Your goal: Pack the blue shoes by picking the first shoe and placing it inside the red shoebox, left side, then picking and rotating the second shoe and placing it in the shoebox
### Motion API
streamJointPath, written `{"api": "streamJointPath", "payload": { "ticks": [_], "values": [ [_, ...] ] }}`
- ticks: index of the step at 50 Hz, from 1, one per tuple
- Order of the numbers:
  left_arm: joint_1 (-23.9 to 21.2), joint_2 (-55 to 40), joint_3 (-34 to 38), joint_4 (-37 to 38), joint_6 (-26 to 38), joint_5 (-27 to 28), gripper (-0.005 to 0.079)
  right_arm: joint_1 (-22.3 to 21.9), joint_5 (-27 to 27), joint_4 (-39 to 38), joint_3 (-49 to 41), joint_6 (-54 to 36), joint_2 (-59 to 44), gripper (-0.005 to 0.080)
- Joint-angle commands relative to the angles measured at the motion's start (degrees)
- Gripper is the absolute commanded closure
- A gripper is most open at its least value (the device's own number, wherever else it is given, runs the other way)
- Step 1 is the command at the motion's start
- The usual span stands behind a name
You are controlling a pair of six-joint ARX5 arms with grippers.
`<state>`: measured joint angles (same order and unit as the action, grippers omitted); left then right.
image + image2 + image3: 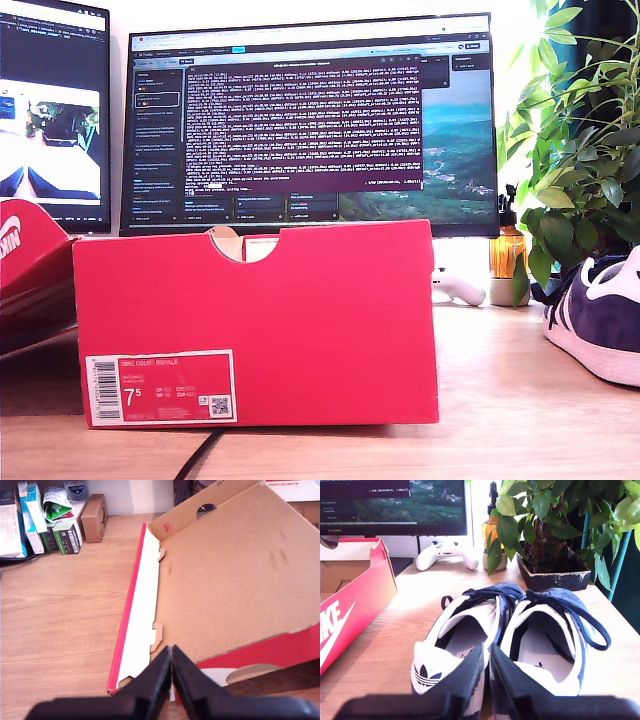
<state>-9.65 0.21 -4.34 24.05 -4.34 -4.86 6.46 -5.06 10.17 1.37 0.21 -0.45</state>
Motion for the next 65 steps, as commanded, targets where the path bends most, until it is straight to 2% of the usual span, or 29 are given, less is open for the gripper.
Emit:
{"api": "streamJointPath", "payload": {
  "ticks": [1, 8, 19, 24, 30, 36, 42, 43, 46, 52, 57, 65],
  "values": [
    [0.11, 0.46, 1.01, -0.07, -2.49, 2.14, 0.0751, -0.04, 0.00, -0.48, -0.96, 0.44, 0.37, 0.0759],
    [0.11, 0.46, 1.01, -0.17, -4.76, 5.18, 0.0751, -0.04, 0.00, -0.48, -0.96, 0.42, 0.37, 0.0758],
    [0.11, 0.46, 0.94, -2.54, -4.76, 5.55, 0.0751, 0.00, 0.22, -0.55, -0.96, 3.23, 0.37, 0.0759],
    [0.11, 0.46, -0.42, -5.97, -4.70, 5.81, 0.0752, 0.02, 0.83, -1.05, -0.96, 10.21, 0.37, 0.0759],
    [0.11, 0.46, -4.20, -7.76, -4.68, 7.76, 0.0761, 0.02, 5.16, -2.91, -0.94, 16.31, 0.37, 0.0759],
    [-0.26, 0.04, -9.31, -5.68, -4.66, 12.57, 0.0761, 0.07, 9.18, -7.23, -0.87, 22.58, 0.37, 0.0759],
    [-1.07, -2.78, -15.82, 1.79, -2.93, 16.50, 0.0761, 0.37, 9.73, -5.99, 0.57, 24.22, 0.02, 0.0759],
    [-1.27, -3.74, -16.98, 3.56, 1.09, 16.65, 0.0761, 0.39, 9.73, -5.62, 0.87, 24.20, -0.22, 0.0759],
    [-1.79, -7.56, -20.72, 9.66, 7.58, 16.61, 0.0761, 0.37, 10.16, -4.52, 1.70, 24.17, -0.94, 0.0760],
    [-2.99, -16.06, -26.03, 14.29, 19.02, 17.62, 0.0761, 0.39, 10.73, -1.11, 4.00, 23.93, -2.86, 0.0763],
    [-4.85, -23.74, -30.23, 20.15, 24.06, 17.94, 0.0761, 0.37, 10.45, 0.74, 6.58, 23.85, -5.64, 0.0763],
    [-9.97, -33.64, -33.81, 28.22, 39.08, 17.79, 0.0761, 0.37, 10.43, 4.33, 12.66, 23.96, -12.31, 0.0763]
  ]
}}
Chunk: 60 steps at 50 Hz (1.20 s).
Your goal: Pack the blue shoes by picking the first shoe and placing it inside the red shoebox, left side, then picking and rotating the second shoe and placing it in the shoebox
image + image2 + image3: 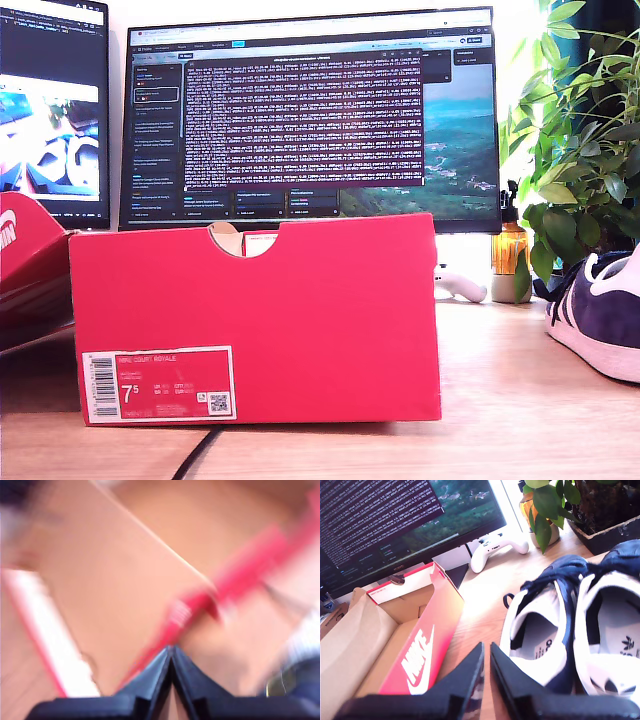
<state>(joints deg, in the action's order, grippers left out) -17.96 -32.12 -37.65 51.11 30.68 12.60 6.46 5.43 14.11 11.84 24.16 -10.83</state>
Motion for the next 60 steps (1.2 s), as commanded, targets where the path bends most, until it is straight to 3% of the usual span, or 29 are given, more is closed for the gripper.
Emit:
{"api": "streamJointPath", "payload": {
  "ticks": [1, 8, 18, 24, 34, 43, 52, 60],
  "values": [
    [-2.73, -2.29, -0.66, 1.62, 4.48, 0.35, 0.0761, 0.37, -0.07, 1.07, 3.10, -0.02, -3.04, 0.0763],
    [-9.53, -6.08, -0.76, 1.53, 9.18, -1.55, 0.0761, 0.39, 0.04, 7.37, 10.29, -0.70, -11.34, 0.0763],
    [-20.11, -11.56, -0.74, -1.77, 13.27, -14.86, 0.0761, 0.68, 1.27, 18.91, 22.05, -5.77, -25.97, 0.0763],
    [-24.15, -16.31, -0.74, -3.87, 14.80, -20.50, 0.0761, 1.16, 1.73, 27.63, 30.67, -6.45, -35.67, 0.0763],
    [-26.77, -23.71, -0.74, -7.26, 14.80, -24.46, 0.0761, 1.99, 1.40, 38.38, 43.91, -11.15, -49.29, 0.0719],
    [-27.08, -26.91, -0.74, -12.98, 14.88, -26.45, 0.0761, 2.23, 0.35, 43.82, 50.93, -13.97, -59.08, 0.0439],
    [-27.06, -29.88, -0.74, -17.38, 16.72, -26.53, 0.0761, 2.25, -0.04, 43.95, 51.28, -13.92, -66.93, 0.0432],
    [-27.08, -32.57, -0.74, -20.15, 17.53, -26.58, 0.0761, 2.43, -0.15, 39.71, 51.28, -15.41, -72.50, 0.0432]
  ]
}}
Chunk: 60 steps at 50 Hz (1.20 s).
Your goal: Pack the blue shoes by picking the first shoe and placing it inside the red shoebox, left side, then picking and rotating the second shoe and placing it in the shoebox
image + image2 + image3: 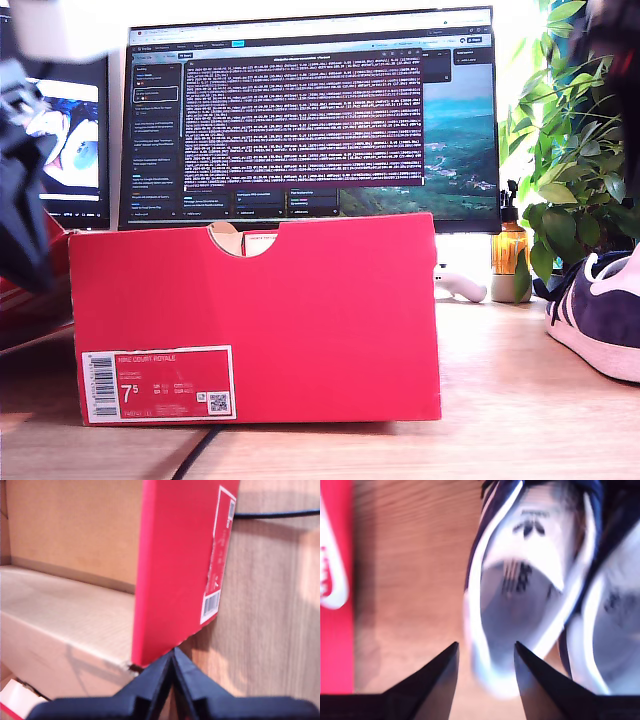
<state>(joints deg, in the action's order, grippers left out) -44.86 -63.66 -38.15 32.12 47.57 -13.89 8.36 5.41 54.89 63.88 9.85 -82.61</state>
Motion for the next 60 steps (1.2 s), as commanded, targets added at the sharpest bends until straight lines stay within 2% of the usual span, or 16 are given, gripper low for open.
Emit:
{"api": "streamJointPath", "payload": {
  "ticks": [1, 14, 18, 22, 24, 26, 32, 39, 47, 60],
  "values": [
    [-0.17, -1.36, -0.24, -1.25, 0.76, -0.09, 0.0761, 0.52, -0.28, -1.75, -0.76, -1.14, -1.33, 0.0432],
    [-0.15, -2.01, -0.24, -3.13, 0.90, -0.15, 0.0761, 0.52, -0.42, -4.55, -0.76, -2.38, -9.05, 0.0435],
    [-0.15, -2.01, -0.24, -3.69, 0.87, -0.13, 0.0761, 0.61, -0.42, -4.52, -0.76, -2.47, -12.04, 0.0463],
    [-0.15, -2.01, -0.24, -4.04, 0.90, -0.13, 0.0761, 0.92, -0.42, -4.98, -0.76, -2.62, -14.62, 0.0560],
    [-0.15, -2.01, -0.24, -4.11, 0.90, -0.13, 0.0761, 0.98, -0.42, -5.40, -0.76, -2.97, -15.58, 0.0647],
    [-0.15, -2.01, -0.24, -4.11, 0.90, -0.15, 0.0761, 1.07, -0.42, -6.12, -0.76, -3.91, -16.17, 0.0776],
    [-0.15, -2.01, -0.24, -3.82, 0.87, -0.17, 0.0761, 1.88, -0.44, -8.63, -0.39, -3.89, -16.00, 0.0766],
    [-0.15, -2.01, -0.24, -3.78, 0.87, -0.15, 0.0761, 3.63, 0.17, -5.79, 2.36, -3.87, -15.45, 0.0766],
    [-0.15, -2.01, -0.24, -3.02, 0.87, -0.20, 0.0761, 7.91, 3.26, -2.64, 6.86, -3.41, -14.12, 0.0766],
    [-0.15, -2.01, -0.24, -3.08, 0.87, -0.15, 0.0761, 14.88, 4.26, 4.22, 17.84, 0.04, -12.02, 0.0765]
  ]
}}
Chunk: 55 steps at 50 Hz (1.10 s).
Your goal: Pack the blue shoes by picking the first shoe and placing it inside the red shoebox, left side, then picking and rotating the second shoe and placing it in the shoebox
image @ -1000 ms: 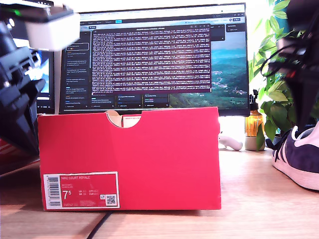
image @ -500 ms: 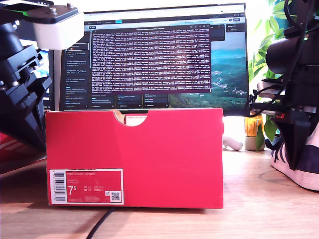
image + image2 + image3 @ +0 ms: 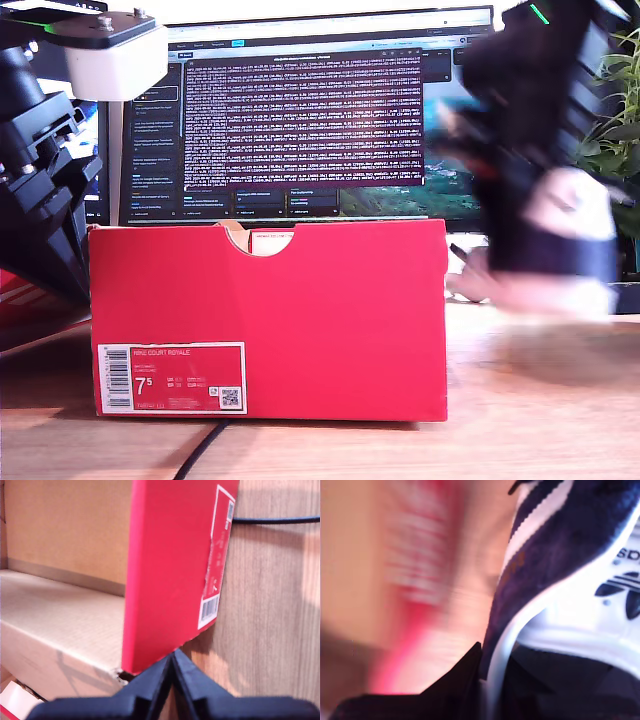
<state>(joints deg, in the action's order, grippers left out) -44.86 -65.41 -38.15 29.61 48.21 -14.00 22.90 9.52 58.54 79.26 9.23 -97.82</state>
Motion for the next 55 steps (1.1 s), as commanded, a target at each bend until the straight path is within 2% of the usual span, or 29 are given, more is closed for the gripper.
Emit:
{"api": "streamJointPath", "payload": {
  "ticks": [1, 9, 17, 40, 55],
  "values": [
    [-0.15, -0.26, -0.24, -0.55, 0.24, -0.04, 0.0761, 0.72, 0.42, 1.03, 3.19, 0.92, 3.19, 0.0765],
    [-0.17, -0.26, -0.24, -0.74, 0.24, 0.02, 0.0761, 3.65, 3.41, 2.34, 8.59, 1.55, 3.19, 0.0765],
    [-0.15, -0.26, -0.24, -1.03, 0.24, -0.02, 0.0761, 6.34, 5.62, -0.07, 12.17, 4.42, 3.19, 0.0765],
    [-0.15, -0.26, -0.24, -1.36, 0.26, -0.02, 0.0761, 14.14, 6.67, -14.03, 12.37, 13.57, 1.86, 0.0765],
    [-0.15, -0.26, -0.24, -1.42, 0.24, -0.26, 0.0761, 16.02, 6.69, -18.60, 12.35, 18.21, -3.45, 0.0765]
  ]
}}
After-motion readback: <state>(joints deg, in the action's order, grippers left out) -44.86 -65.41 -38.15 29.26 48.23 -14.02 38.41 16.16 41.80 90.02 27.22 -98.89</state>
